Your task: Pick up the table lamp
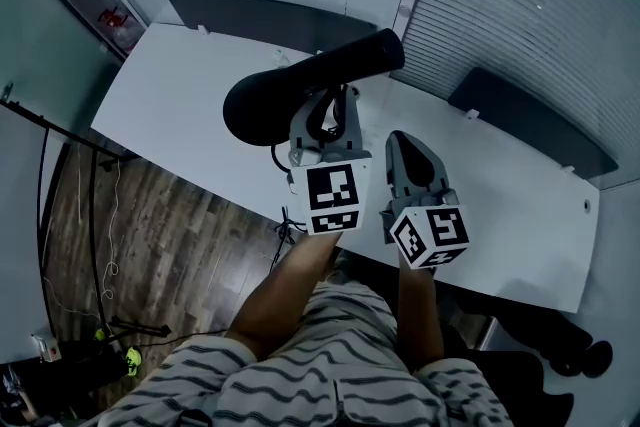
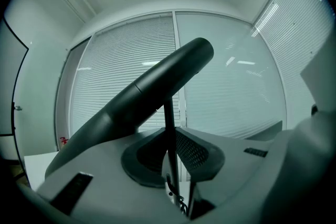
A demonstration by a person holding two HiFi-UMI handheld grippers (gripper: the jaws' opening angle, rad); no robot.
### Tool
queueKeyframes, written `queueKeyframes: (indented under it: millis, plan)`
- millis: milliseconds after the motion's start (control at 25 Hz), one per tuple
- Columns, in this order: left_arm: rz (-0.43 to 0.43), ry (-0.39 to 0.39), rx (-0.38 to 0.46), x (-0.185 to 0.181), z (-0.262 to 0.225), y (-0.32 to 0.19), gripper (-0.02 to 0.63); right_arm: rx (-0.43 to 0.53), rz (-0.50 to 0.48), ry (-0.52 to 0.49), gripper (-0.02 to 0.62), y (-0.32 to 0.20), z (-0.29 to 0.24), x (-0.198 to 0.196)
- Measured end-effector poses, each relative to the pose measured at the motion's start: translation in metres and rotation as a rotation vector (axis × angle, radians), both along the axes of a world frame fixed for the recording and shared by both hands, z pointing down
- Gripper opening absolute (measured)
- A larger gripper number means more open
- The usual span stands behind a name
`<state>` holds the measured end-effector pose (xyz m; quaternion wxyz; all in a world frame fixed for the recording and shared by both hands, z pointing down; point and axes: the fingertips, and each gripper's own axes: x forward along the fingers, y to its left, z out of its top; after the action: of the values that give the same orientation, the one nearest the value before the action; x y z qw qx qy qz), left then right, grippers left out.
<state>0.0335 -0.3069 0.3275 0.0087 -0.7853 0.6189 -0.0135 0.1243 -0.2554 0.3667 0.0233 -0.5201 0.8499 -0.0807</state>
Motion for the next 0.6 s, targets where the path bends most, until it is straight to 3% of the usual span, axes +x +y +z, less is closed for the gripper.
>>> queueKeyframes:
  millis: [600]
  plan:
    - [0.051, -0.007, 0.119, -0.025, -0.059, 0.021, 0.051, 0.078, -0.002, 0.015, 0.011, 0.023, -0.043, -0.026]
